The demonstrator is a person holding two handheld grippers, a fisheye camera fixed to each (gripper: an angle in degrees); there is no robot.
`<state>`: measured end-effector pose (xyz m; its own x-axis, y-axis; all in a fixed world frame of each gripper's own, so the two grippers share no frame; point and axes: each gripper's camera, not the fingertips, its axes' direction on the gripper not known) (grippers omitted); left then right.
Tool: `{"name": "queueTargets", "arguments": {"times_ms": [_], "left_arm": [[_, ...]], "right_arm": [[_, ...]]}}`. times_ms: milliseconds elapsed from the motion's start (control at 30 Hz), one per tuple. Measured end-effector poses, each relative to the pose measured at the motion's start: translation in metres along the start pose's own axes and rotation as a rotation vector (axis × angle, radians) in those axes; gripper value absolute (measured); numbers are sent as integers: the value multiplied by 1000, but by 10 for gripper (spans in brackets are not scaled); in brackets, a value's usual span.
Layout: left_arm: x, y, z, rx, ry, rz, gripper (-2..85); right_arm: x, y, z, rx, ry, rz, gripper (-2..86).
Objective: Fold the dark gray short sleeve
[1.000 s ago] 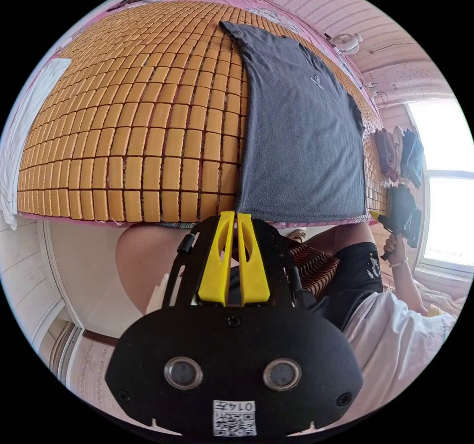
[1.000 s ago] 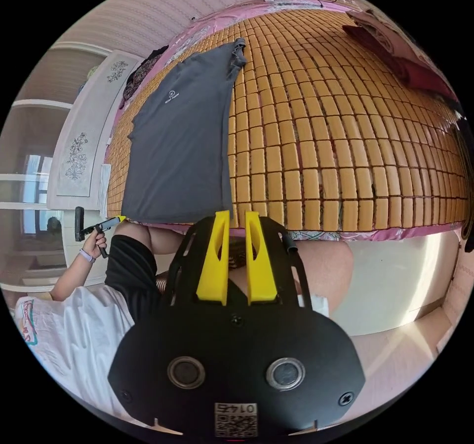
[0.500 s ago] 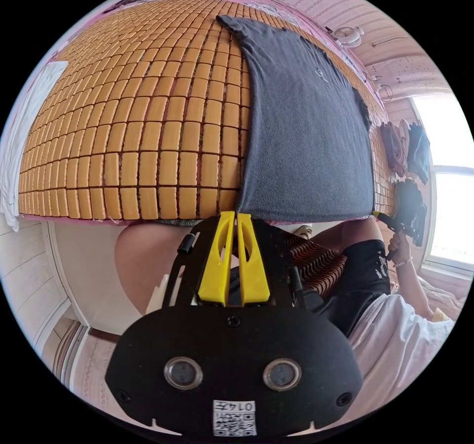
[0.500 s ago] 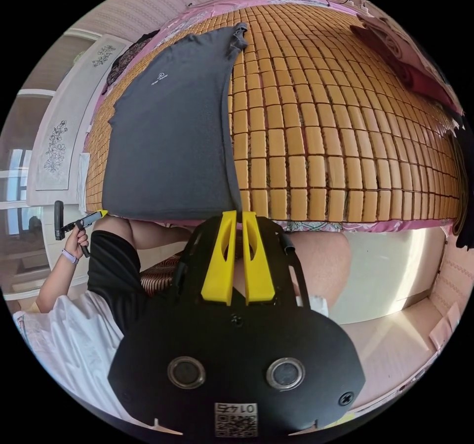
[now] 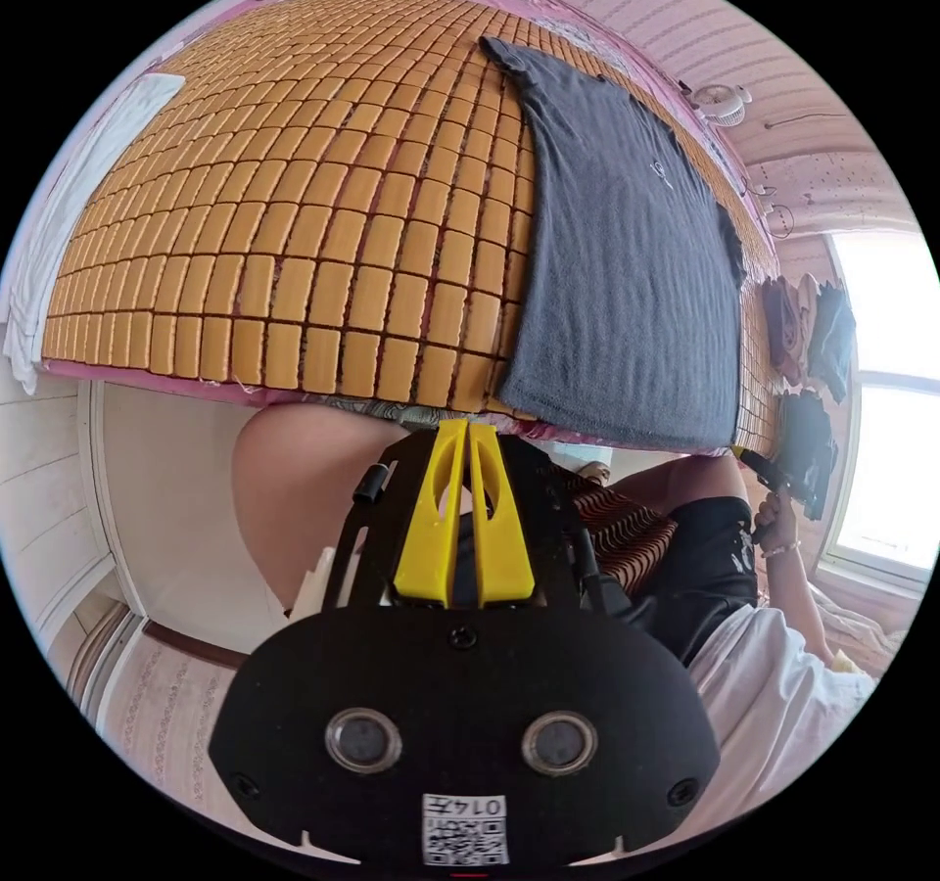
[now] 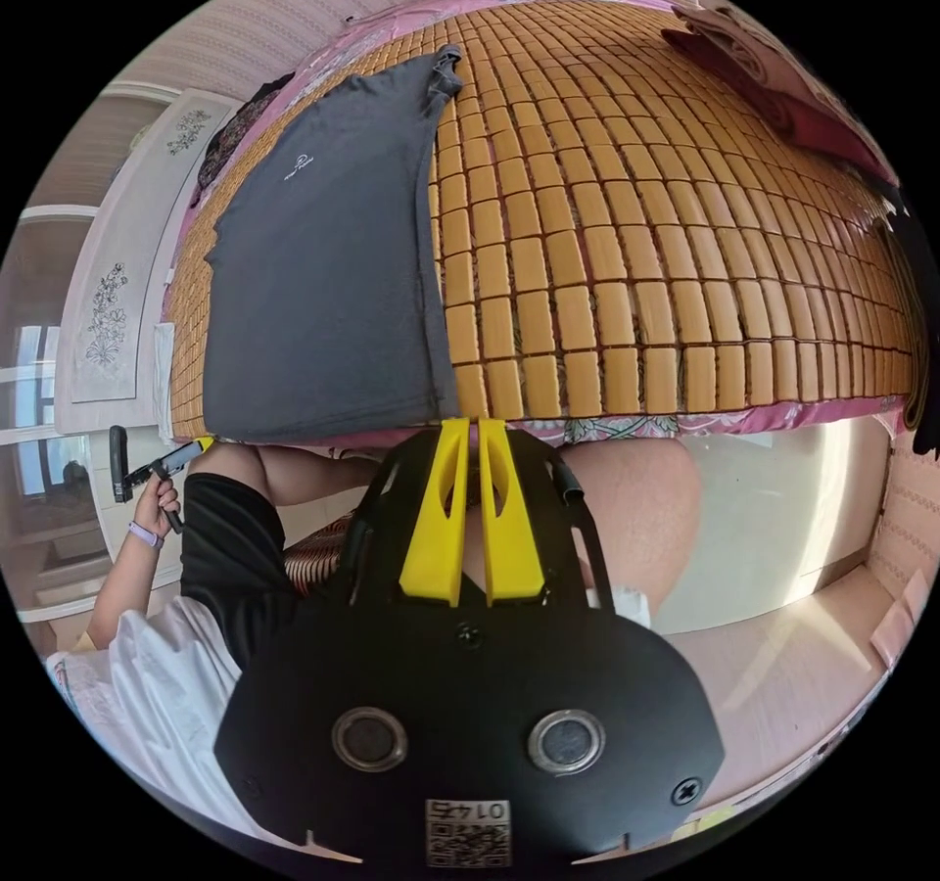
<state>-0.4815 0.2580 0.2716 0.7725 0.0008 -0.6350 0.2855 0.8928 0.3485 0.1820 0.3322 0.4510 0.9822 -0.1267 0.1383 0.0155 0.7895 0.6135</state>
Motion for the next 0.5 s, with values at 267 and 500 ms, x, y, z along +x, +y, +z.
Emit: {"name": "queueTargets", "arguments": {"times_ms": [267,500], "left_arm": [[-38,96,-65,201,85,-76,-10],[-48,174,-109,361,100,-80,-10]], "right_arm": [[11,40,-24,88,2,8,1],[25,94,-52,202,-2,7,1]]}}
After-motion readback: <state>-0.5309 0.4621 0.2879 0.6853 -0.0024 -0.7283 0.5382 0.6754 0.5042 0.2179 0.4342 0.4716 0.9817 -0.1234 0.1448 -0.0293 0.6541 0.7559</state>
